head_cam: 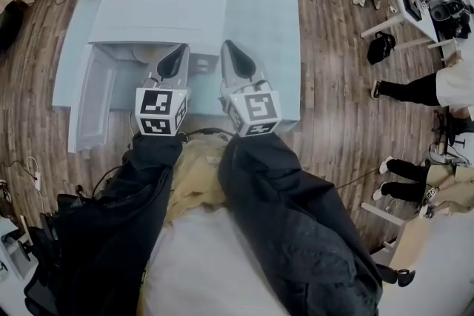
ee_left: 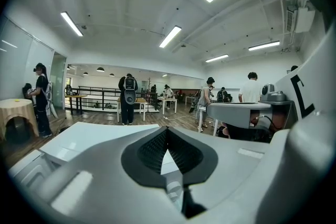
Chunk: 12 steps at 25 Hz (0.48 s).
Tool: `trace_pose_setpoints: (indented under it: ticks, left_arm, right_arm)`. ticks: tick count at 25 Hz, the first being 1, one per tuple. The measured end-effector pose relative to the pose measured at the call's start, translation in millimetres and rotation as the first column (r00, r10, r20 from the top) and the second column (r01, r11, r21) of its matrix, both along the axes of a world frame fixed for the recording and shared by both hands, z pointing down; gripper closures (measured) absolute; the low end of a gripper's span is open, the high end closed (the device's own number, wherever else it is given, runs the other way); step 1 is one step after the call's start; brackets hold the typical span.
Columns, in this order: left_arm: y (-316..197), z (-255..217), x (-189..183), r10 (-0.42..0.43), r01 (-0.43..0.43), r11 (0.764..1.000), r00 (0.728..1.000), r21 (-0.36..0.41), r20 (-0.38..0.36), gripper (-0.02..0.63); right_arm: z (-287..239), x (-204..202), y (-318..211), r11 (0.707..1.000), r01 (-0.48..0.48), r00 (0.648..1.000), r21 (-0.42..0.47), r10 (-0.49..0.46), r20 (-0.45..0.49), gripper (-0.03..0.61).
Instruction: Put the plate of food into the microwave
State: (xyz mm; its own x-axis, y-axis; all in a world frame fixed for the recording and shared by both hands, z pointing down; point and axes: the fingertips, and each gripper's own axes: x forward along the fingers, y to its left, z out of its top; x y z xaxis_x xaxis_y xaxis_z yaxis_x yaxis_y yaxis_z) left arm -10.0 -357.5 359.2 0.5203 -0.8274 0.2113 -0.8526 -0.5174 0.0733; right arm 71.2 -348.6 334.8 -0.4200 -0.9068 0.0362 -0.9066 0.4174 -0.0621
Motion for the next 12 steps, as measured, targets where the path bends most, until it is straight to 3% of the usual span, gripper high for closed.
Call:
trace_pose_setpoints:
  ticks: [12]
  left_arm:
    - [0.0, 8.5, -2.4, -0.007, 0.007, 0.999, 1.000, -0.032, 0.006, 0.617]
  right_arm:
    - [7.0, -2.1, -1.5, 0.999, 0.005, 1.000, -0.040, -0.005, 0.008, 0.586]
